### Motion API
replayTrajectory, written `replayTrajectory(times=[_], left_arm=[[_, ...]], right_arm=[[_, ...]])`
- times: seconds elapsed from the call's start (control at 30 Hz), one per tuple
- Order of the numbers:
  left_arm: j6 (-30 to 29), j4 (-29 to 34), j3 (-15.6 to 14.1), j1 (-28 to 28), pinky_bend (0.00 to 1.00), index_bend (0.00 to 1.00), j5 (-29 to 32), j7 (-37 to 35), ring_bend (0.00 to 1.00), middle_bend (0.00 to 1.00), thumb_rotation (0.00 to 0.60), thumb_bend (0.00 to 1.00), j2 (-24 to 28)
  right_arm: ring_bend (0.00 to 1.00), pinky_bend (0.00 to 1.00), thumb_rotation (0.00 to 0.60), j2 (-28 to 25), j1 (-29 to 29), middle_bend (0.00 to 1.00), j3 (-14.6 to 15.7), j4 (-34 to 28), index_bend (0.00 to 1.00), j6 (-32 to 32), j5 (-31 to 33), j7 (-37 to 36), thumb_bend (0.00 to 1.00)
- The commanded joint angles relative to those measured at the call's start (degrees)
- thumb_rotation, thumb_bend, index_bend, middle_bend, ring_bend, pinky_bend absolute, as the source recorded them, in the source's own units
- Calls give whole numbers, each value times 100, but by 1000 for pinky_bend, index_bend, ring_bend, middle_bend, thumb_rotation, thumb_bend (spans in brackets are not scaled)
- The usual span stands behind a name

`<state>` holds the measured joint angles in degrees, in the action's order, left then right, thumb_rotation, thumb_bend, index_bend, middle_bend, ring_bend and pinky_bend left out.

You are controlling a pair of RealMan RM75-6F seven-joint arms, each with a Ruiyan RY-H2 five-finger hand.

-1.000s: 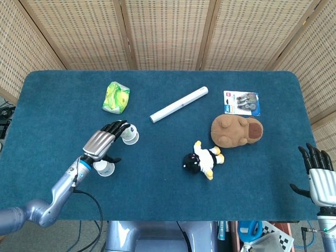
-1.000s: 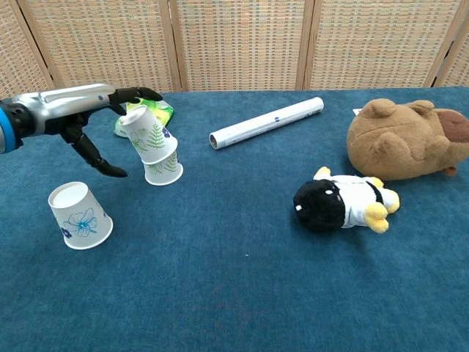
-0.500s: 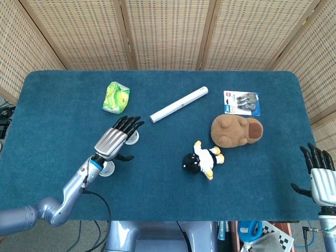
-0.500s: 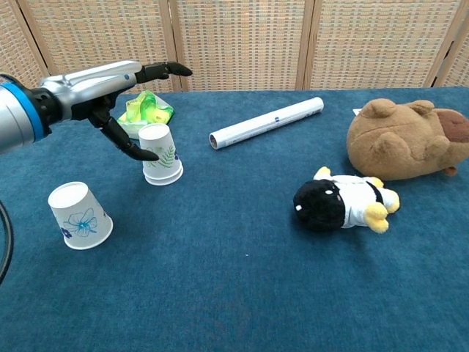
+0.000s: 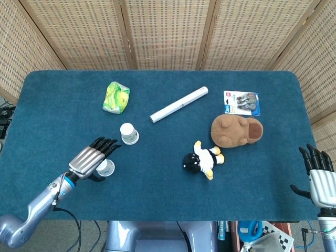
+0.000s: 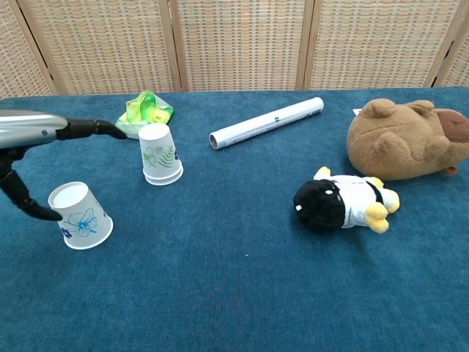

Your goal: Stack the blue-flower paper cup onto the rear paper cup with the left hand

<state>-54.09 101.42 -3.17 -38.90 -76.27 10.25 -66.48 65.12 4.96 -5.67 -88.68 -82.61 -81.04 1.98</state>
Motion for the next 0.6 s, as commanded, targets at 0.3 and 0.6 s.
replayTrajectory(times=[0.3, 0.6], left_arm=[[416, -608, 24, 77, 160, 0, 477, 91, 6, 1, 600, 178, -525], [345, -866, 229, 128, 342, 169, 1066, 431, 296, 321, 600, 178, -864]], right_arm=[[0, 0, 600, 9, 2, 0, -11, 17, 0, 12, 38, 24, 0], [0, 0, 600, 21, 20, 0, -32, 55, 0, 74, 117, 41, 0]])
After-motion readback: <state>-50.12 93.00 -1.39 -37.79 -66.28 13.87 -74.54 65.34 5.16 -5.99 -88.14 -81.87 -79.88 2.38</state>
